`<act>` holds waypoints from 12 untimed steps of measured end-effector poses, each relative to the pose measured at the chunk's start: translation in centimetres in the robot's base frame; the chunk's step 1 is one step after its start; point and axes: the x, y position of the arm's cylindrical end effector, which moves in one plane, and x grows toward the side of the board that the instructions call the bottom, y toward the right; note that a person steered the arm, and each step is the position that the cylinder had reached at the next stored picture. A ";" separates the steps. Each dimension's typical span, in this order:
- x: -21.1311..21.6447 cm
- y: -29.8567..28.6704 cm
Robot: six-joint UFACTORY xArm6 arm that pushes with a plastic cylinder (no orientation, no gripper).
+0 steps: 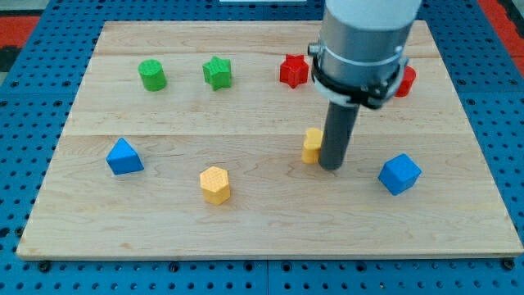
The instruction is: Form a group with red circle yellow heart and the blue cube
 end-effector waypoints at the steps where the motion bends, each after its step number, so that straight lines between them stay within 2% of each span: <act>1: -0.5 -0.4; 2: -0.1 3.7; 4: -4.7 21.8; 5: -10.5 24.2; 6: -15.2 19.0; 7: -15.9 10.4; 8: -12.2 2.7; 9: -10.6 1.4; 11: -12.3 11.3; 12: -10.4 10.5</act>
